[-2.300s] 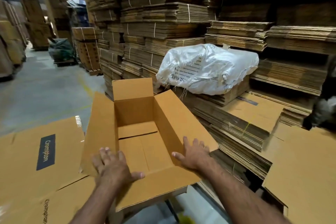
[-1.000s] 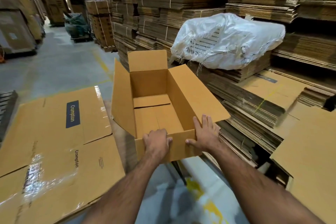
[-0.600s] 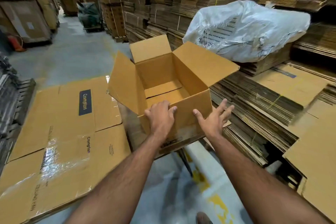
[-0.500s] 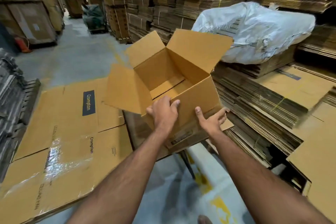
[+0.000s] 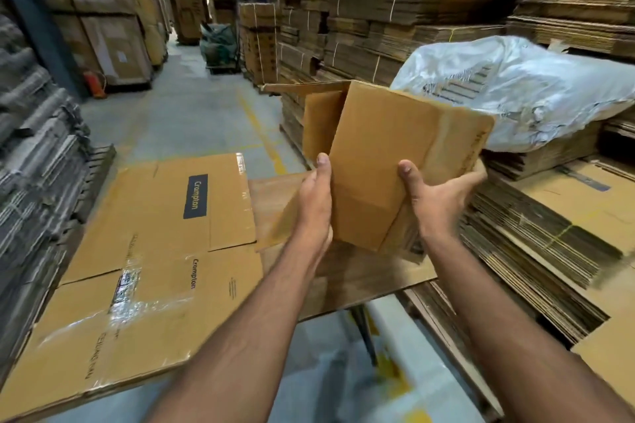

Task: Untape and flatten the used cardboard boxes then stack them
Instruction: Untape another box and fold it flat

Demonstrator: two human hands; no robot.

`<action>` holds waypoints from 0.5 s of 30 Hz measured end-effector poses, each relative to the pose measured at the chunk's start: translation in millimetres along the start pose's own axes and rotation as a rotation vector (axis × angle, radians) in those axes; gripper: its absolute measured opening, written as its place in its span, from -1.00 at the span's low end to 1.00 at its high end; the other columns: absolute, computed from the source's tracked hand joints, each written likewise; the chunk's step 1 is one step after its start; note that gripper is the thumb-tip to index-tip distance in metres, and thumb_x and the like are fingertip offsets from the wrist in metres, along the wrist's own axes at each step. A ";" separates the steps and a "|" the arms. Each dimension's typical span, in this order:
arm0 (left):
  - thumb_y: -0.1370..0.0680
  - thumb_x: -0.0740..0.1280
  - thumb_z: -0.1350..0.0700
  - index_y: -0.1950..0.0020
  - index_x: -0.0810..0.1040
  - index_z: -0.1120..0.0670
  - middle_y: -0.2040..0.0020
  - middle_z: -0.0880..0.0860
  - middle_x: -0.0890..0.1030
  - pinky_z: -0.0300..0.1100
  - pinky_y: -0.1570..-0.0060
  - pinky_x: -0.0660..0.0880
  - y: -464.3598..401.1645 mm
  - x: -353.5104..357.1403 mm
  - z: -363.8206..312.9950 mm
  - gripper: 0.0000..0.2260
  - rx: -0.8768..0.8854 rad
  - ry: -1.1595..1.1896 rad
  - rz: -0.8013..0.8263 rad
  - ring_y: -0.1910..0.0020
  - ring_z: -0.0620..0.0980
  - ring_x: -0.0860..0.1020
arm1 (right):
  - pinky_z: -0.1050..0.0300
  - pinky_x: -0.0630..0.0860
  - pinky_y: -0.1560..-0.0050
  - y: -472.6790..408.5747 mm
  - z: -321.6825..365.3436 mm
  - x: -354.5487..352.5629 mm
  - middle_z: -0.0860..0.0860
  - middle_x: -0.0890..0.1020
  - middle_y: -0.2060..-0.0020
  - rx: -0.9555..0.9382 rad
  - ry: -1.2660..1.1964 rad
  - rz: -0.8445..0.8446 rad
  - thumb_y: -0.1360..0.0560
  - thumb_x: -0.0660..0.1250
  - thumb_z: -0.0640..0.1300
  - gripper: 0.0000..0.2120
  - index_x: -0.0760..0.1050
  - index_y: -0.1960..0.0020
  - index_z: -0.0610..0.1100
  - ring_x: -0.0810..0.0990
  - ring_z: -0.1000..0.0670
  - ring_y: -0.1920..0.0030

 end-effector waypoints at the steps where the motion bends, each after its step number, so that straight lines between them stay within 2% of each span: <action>1: -0.59 0.20 -0.22 -0.11 0.63 0.11 0.00 -0.02 0.71 -0.17 0.01 0.59 -1.4 3.8 0.1 -0.56 -0.035 0.104 0.023 -0.02 -0.09 0.66 | -0.06 0.39 -0.36 -1.5 17.7 -2.4 -0.12 0.39 -0.36 -0.088 0.034 -0.013 -0.07 0.48 0.53 0.27 0.04 -0.49 -0.11 0.41 -0.08 -0.32; 2: -0.57 0.20 -0.26 -0.17 0.62 0.13 -0.04 0.03 0.70 -0.11 -0.01 0.61 -1.7 6.2 0.5 -0.50 -0.065 0.197 0.019 -0.06 -0.03 0.66 | -0.02 0.37 -0.36 -0.8 35.8 -5.3 -0.12 0.37 -0.36 -0.181 0.072 -0.028 -0.10 0.49 0.50 0.24 0.05 -0.50 -0.13 0.38 -0.08 -0.33; 3: -0.57 0.17 -0.28 -0.16 0.62 0.12 -0.03 0.05 0.70 -0.10 0.05 0.63 -1.0 7.9 4.0 -0.48 -0.107 0.278 0.013 -0.04 -0.02 0.67 | -0.01 0.35 -0.37 0.9 52.9 -8.1 -0.13 0.36 -0.38 -0.280 0.122 -0.048 -0.13 0.48 0.47 0.21 0.06 -0.50 -0.15 0.37 -0.11 -0.34; 5: -0.57 0.13 -0.30 0.00 0.62 0.07 0.09 -0.01 0.70 -0.20 0.22 0.60 3.3 10.4 20.2 -0.51 -0.182 0.395 -0.038 0.11 -0.09 0.67 | -0.07 0.31 -0.34 7.9 85.7 -8.3 -0.16 0.35 -0.40 -0.503 0.294 -0.085 -0.21 0.45 0.46 0.13 0.06 -0.49 -0.15 0.36 -0.19 -0.34; 7: -0.54 0.14 -0.36 0.13 0.57 0.02 0.14 -0.05 0.61 -0.17 0.04 0.52 7.8 13.6 48.3 -0.52 -0.290 0.484 -0.120 0.11 -0.10 0.59 | -0.12 0.31 -0.25 13.0 111.2 0.8 -0.17 0.39 -0.38 -0.712 0.479 -0.097 -0.25 0.40 0.50 0.06 0.09 -0.46 -0.12 0.38 -0.21 -0.29; 8: -0.55 0.10 -0.37 0.12 0.57 0.03 0.09 -0.04 0.60 -0.12 -0.06 0.44 12.2 18.9 61.9 -0.49 -0.364 0.515 -0.127 0.04 -0.06 0.56 | -0.11 0.30 -0.20 13.6 120.1 9.2 -0.15 0.41 -0.37 -0.796 0.553 -0.070 -0.26 0.38 0.50 0.03 0.12 -0.45 -0.10 0.39 -0.20 -0.27; 10: -0.62 -0.05 -0.31 -0.15 0.58 0.07 -0.20 0.06 0.59 0.02 -0.22 0.37 20.3 33.5 93.4 -0.42 -0.533 0.584 -0.076 -0.25 0.10 0.50 | -0.11 0.29 -0.15 15.5 123.5 35.3 -0.13 0.41 -0.37 -0.919 0.693 0.083 -0.23 0.46 0.42 0.00 0.17 -0.45 -0.07 0.38 -0.18 -0.26; 12: -0.62 -0.09 -0.19 -0.43 0.40 0.10 -0.44 0.17 0.41 0.15 -0.35 0.27 30.4 40.5 123.8 -0.44 -0.703 0.555 -0.037 -0.43 0.18 0.34 | -0.15 0.30 -0.20 22.9 105.0 65.5 -0.13 0.39 -0.38 -0.967 0.850 0.297 -0.15 0.58 0.29 0.05 0.21 -0.48 -0.07 0.38 -0.19 -0.30; 15: -0.59 -0.06 -0.09 -0.53 0.24 0.16 -0.52 0.21 0.27 0.13 -0.44 0.16 52.4 33.9 161.1 -0.42 -0.856 0.568 -0.065 -0.49 0.19 0.24 | -0.21 0.24 -0.32 35.4 56.4 99.7 -0.15 0.31 -0.42 -0.868 1.018 0.567 -0.20 0.60 0.21 0.08 0.13 -0.55 -0.03 0.31 -0.19 -0.39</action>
Point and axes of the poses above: each hand's wrist, its own y-axis away from the middle knuckle, its own x-axis out of the palm, z = x × y, the point moved 9 cm from there along -y, towards the middle knuckle
